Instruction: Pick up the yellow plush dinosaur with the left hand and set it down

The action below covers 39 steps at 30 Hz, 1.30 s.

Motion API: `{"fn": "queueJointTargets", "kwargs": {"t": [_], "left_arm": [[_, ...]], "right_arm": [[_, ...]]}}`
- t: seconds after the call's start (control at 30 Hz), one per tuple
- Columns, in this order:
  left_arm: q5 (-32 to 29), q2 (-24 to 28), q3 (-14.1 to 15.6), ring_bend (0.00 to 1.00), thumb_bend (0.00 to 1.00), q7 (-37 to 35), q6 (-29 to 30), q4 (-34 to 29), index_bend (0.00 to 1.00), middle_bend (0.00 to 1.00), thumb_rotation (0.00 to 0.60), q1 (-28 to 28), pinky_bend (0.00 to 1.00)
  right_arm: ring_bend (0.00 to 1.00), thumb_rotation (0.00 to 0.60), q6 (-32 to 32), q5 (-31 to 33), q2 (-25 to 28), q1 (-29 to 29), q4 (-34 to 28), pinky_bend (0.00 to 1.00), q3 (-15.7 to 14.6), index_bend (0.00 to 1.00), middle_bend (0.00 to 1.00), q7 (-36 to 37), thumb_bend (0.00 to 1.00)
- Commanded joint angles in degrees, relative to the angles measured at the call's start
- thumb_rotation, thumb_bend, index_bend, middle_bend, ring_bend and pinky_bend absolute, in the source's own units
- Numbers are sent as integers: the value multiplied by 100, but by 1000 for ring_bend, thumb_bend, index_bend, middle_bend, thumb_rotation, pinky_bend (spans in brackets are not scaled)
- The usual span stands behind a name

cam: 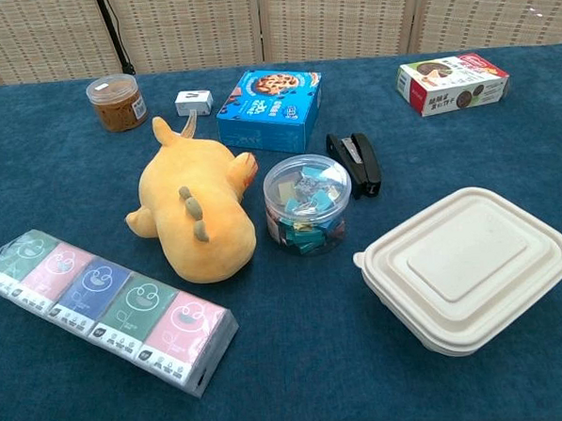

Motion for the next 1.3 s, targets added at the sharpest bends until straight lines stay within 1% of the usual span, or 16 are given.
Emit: {"fn": "queueJointTargets", "kwargs": {"t": [0.03, 0.37, 0.4, 0.43, 0.47, 0.5, 0.53, 0.57, 0.6, 0.67, 0.7, 0.73, 0.83, 1.0, 1.07, 1.3], "left_arm": [[-4, 24, 23, 0, 0, 45, -40, -27, 0, 0, 600, -11, 0], [109, 40, 135, 0, 0, 164, -121, -89, 0, 0, 600, -42, 0], [168, 23, 153, 0, 0, 161, -147, -98, 0, 0, 575, -77, 0], [200, 7, 162, 0, 0, 194, -171, -98, 0, 0, 487, -100, 0], [274, -29, 180, 0, 0, 336, -236, -87, 0, 0, 423, -155, 0], [343, -80, 190, 0, 0, 524, -318, -95, 0, 0, 329, -219, 0], [398, -109, 204, 0, 0, 593, -378, -149, 0, 0, 282, -268, 0], [498, -126, 229, 0, 0, 609, -449, -253, 0, 0, 275, -347, 0], [632, -135, 239, 0, 0, 572, -457, -324, 0, 0, 252, -422, 0], [1010, -197, 213, 0, 0, 555, -378, -423, 0, 0, 196, -620, 0], [1310, -279, 184, 0, 0, 567, -417, -534, 0, 0, 163, -831, 0], [1423, -345, 152, 0, 0, 617, -538, -593, 0, 0, 146, -983, 0], [1594, -516, 103, 0, 0, 681, -902, -627, 0, 0, 131, -1352, 0], [1749, -843, 105, 0, 0, 600, -1482, -357, 0, 0, 121, -1893, 0], [1745, -1016, 102, 0, 0, 629, -1774, -204, 0, 0, 118, -2114, 0], [1822, -1580, 164, 0, 0, 344, -2252, 449, 0, 0, 111, -2704, 0]], "right_arm": [[0, 600, -11, -2, -7, 4, -9, 0, -2, 0, 0, -24, 0], [0, 600, -25, -23, -8, 7, -43, 0, -12, 0, 0, -55, 0], [0, 600, -29, -8, -13, 8, -47, 0, -4, 0, 0, -82, 0], [0, 600, -41, 8, -18, 9, -46, 0, 3, 0, 0, -121, 0], [0, 600, -63, 28, -29, 16, -43, 0, 12, 0, 0, -182, 0], [0, 600, -103, 44, -41, 30, -42, 0, 14, 0, 0, -225, 0], [0, 600, -138, 56, -47, 43, -48, 0, 14, 0, 0, -232, 0], [0, 600, -186, 77, -51, 59, -59, 0, 13, 0, 0, -231, 0], [0, 600, -216, 90, -51, 70, -67, 0, 14, 0, 0, -233, 0], [0, 600, -270, 115, -49, 95, -91, 0, 26, 0, 0, -253, 0], [0, 600, -268, 115, -52, 103, -108, 0, 35, 0, 0, -246, 0], [0, 600, -274, 121, -52, 105, -107, 0, 36, 0, 0, -244, 0], [0, 600, -304, 170, -51, 105, -79, 0, 45, 0, 0, -220, 0], [0, 600, -401, 311, -68, 127, -11, 0, 91, 0, 0, -156, 0], [0, 600, -490, 402, -93, 153, 33, 0, 117, 0, 0, -166, 0], [0, 600, -766, 734, -200, 229, 149, 0, 219, 0, 0, -342, 0]]}}
